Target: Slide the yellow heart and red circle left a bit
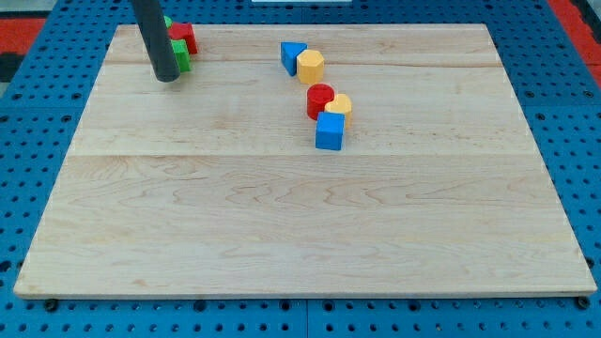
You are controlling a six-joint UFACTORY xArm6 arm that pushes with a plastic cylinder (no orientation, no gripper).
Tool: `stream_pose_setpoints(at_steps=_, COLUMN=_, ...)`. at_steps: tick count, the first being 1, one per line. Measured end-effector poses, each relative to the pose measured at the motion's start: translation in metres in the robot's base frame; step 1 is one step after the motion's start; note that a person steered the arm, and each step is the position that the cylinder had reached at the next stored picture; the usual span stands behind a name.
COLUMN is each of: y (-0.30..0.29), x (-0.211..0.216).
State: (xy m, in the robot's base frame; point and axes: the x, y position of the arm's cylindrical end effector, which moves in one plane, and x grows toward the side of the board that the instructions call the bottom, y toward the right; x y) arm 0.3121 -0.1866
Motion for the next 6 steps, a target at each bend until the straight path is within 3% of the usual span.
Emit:
stream_pose_setpoints(at_steps=4, y=0.205, x=0.012)
stream_pose_setpoints(at_steps=5, y=0.256, x=0.023)
stream_pose_setpoints(at_steps=6, y=0.270, x=0.058)
